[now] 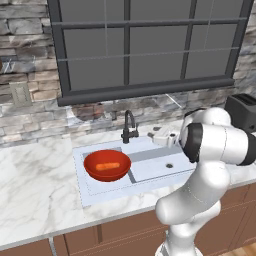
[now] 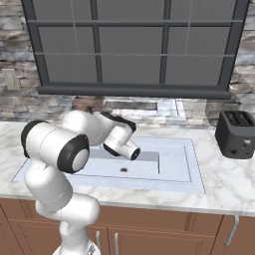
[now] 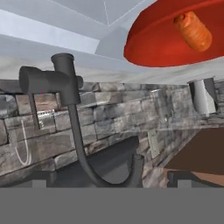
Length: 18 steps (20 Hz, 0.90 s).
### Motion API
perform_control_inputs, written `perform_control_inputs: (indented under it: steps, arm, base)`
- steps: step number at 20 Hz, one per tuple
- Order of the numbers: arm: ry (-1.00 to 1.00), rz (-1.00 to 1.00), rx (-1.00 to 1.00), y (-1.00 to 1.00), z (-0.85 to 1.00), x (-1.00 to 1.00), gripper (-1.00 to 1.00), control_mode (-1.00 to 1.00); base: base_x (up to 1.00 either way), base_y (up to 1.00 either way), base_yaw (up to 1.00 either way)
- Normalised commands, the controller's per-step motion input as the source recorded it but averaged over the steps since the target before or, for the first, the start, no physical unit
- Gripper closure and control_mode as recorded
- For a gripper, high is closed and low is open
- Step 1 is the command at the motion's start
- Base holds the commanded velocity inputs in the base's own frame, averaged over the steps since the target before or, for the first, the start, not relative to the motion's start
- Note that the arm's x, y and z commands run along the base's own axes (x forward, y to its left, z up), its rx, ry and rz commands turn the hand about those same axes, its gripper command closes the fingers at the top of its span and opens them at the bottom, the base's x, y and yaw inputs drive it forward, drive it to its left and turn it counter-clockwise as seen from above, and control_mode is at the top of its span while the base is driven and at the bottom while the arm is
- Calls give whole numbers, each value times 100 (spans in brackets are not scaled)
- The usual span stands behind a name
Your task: Pick the carrot from the cabinet and place it in the bowl. Then pick the bowl and place it in the sink. Then turn on the sink facuet.
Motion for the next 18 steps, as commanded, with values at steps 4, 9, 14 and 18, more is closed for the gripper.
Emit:
perform_control_inputs:
  steps: [4,9,14,18]
  arm:
    - [0,-5,0,34,0,6,-100,-100]
    - [0,-8,2,9,0,33,-100,-100]
    - [0,-9,2,0,-1,53,-100,-100]
    - [0,-4,1,0,-19,56,-100,-100]
  base:
    - [0,0,0]
    - [0,0,0]
    - [0,0,0]
    - [0,0,0]
